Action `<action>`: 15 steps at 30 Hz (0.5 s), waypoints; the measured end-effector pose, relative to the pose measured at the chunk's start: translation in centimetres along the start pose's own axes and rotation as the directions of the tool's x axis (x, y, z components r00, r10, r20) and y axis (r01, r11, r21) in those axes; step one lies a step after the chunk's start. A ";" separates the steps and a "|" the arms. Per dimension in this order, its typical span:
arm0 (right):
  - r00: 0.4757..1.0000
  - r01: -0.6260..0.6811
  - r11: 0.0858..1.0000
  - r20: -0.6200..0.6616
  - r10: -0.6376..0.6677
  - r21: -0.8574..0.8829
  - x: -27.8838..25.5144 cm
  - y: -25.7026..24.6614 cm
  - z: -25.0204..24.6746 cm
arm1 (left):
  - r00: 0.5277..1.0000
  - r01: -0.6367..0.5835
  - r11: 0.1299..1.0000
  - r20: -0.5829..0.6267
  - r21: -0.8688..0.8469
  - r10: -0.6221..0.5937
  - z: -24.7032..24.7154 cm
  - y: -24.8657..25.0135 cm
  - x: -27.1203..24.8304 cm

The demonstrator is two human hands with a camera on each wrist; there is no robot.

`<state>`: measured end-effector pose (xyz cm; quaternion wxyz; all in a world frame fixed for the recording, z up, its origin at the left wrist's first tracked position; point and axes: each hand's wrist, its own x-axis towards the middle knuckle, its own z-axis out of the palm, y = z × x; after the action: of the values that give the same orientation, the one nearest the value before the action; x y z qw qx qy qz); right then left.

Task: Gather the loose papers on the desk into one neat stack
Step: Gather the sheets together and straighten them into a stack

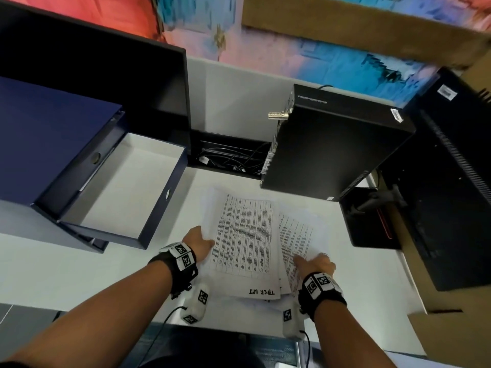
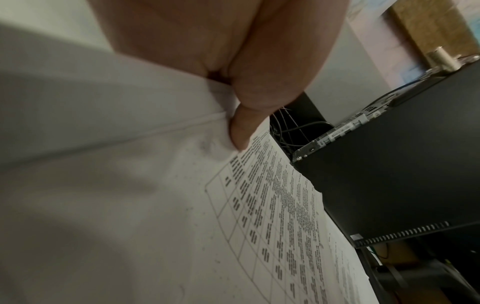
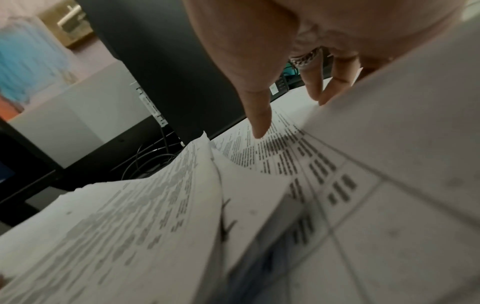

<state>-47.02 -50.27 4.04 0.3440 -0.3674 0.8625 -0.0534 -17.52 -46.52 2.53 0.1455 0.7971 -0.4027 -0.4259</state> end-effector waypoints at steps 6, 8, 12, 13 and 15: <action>0.999 -0.007 0.991 -0.039 0.012 0.135 0.1 0.2 -0.2 | 1.000 -0.015 1.000 -0.015 -0.017 0.015 0.1 -0.2 0.0; 1.000 0.027 0.993 -0.017 -0.025 0.111 -0.4 0.1 -0.3 | 1.000 -0.010 1.000 -0.011 -0.025 0.009 0.1 -0.2 0.0; 0.974 0.188 0.981 -0.135 -0.180 0.052 -1.9 -1.6 -3.1 | 1.000 -0.013 0.999 -0.020 -0.053 0.012 -0.1 -0.3 0.1; 0.952 0.246 0.969 -0.190 -0.238 0.018 -2.4 -2.3 -4.4 | 1.000 -0.017 0.999 -0.022 -0.048 0.016 -0.2 -0.4 0.2; 0.875 0.372 0.925 -0.307 -0.375 -0.070 -3.3 -3.6 -7.5 | 1.000 -0.003 0.999 -0.019 -0.050 0.002 -0.4 -0.7 0.2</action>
<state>-47.96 -51.87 12.78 0.1835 -0.5151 0.8192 -0.1728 -16.80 -46.29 2.24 0.1698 0.7965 -0.3916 -0.4282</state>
